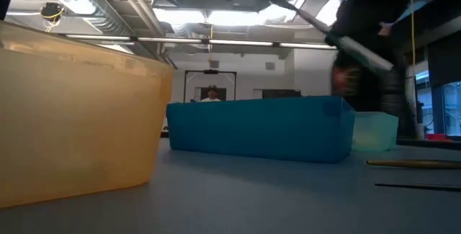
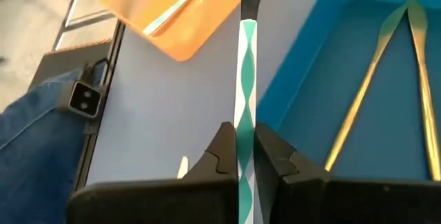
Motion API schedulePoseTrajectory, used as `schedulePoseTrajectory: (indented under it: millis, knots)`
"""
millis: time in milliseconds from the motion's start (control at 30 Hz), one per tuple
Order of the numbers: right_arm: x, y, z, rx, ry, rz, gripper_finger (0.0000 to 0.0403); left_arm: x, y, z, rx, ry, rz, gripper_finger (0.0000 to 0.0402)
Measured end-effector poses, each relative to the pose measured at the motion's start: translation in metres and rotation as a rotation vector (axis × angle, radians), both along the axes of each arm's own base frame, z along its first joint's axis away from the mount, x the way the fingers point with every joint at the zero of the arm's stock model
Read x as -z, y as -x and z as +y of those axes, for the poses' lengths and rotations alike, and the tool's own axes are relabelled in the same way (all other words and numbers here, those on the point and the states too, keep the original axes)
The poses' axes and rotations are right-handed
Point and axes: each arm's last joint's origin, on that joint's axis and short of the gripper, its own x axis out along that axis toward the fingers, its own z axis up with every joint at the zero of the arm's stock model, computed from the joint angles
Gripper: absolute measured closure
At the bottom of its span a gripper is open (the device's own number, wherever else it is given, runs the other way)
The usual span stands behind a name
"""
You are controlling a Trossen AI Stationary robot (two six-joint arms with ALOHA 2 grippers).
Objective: Sort silverware by color (type)
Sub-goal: Put the left blue knife into the orange bin
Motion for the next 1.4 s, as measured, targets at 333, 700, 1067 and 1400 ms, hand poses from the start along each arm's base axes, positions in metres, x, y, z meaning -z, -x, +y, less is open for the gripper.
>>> schedulePoseTrajectory:
  millis: [333, 700, 1067, 1400]
  knots:
    - [0.007, -0.013, -0.029, 0.134, 0.015, 0.011, 0.0398, -0.017, 0.014, 0.001, -0.048, 0.025, -0.024, 0.0305]
    - [-0.009, -0.026, -0.041, 0.319, 0.073, -0.210, 0.0398, -0.026, 0.051, -0.016, -0.448, 0.105, 0.130, 0.0305]
    - [-0.025, -0.032, -0.047, 0.472, 0.131, -0.388, 0.0398, -0.019, 0.038, -0.032, -0.634, 0.049, 0.024, 0.0305]
    - [-0.032, -0.034, -0.046, 0.467, 0.123, -0.470, 0.0398, -0.008, 0.014, -0.029, -0.685, 0.049, -0.064, 0.0305]
